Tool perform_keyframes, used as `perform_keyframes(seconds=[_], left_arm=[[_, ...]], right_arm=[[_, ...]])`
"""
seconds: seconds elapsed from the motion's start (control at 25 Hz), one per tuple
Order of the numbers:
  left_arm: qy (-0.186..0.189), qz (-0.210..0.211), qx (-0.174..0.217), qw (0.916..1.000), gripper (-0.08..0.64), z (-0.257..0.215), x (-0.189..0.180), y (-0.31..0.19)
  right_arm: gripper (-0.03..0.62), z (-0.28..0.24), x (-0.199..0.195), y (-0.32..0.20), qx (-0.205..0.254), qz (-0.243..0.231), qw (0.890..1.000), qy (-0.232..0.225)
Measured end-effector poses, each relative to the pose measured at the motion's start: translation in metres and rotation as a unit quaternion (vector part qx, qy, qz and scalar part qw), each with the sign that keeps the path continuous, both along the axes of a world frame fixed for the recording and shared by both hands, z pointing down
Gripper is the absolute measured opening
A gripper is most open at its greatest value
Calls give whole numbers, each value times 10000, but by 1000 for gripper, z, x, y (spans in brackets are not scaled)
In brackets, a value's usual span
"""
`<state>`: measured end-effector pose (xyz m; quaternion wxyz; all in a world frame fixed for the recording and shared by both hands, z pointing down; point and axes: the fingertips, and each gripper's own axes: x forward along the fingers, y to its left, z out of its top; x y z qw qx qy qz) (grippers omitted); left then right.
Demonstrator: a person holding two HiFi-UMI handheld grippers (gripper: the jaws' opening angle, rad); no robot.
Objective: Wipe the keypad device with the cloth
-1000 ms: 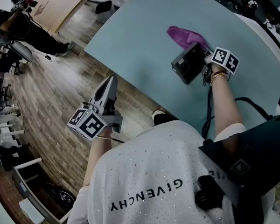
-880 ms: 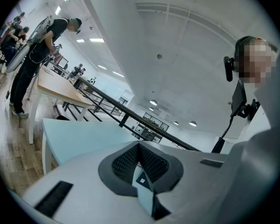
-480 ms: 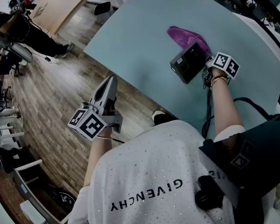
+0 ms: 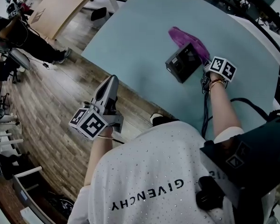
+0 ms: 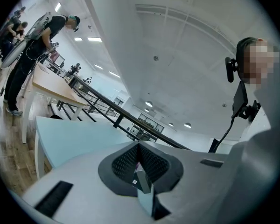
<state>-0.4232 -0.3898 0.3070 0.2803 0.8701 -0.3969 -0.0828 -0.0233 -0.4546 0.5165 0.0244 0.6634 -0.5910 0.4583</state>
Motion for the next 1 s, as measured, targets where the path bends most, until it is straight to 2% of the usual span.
perform_keyframes(seconds=[0.16, 0.24, 0.36, 0.44, 0.56, 0.64, 0.72, 0.84, 0.92, 1.0], left_arm=[[16, 155, 185, 9997, 0, -6, 11, 7], [-55, 253, 300, 9992, 0, -8, 17, 12], [-134, 397, 485, 9979, 0, -11, 31, 19], [-151, 529, 591, 9967, 0, -13, 45, 27], [-115, 713, 761, 9945, 0, -17, 72, 43], [-13, 767, 840, 9935, 0, -22, 88, 55], [3, 814, 952, 9921, 0, -29, 101, 66], [-224, 751, 1097, 9909, 0, -36, 114, 72], [-318, 667, 1215, 9898, 0, -43, 119, 79], [-482, 655, 1454, 9860, 0, -52, 125, 94]], right_arm=[[26, 1, 11, 28, -149, 26, 9998, 135], [26, -7, 9, 40, -45, -182, 9997, 143], [25, -44, -9, 48, 459, -800, 9954, 251], [25, -78, -29, 56, 942, -1301, 9857, 501], [26, -133, -56, 78, 1764, -1922, 9595, 1063], [25, -173, -70, 93, 2368, -2128, 9380, 1373], [25, -214, -79, 107, 2944, -2259, 9108, 1811], [25, -266, -86, 130, 3631, -2359, 8654, 2520], [25, -295, -90, 150, 4083, -2368, 8408, 2652], [25, -321, -88, 171, 4482, -2339, 8220, 2620]])
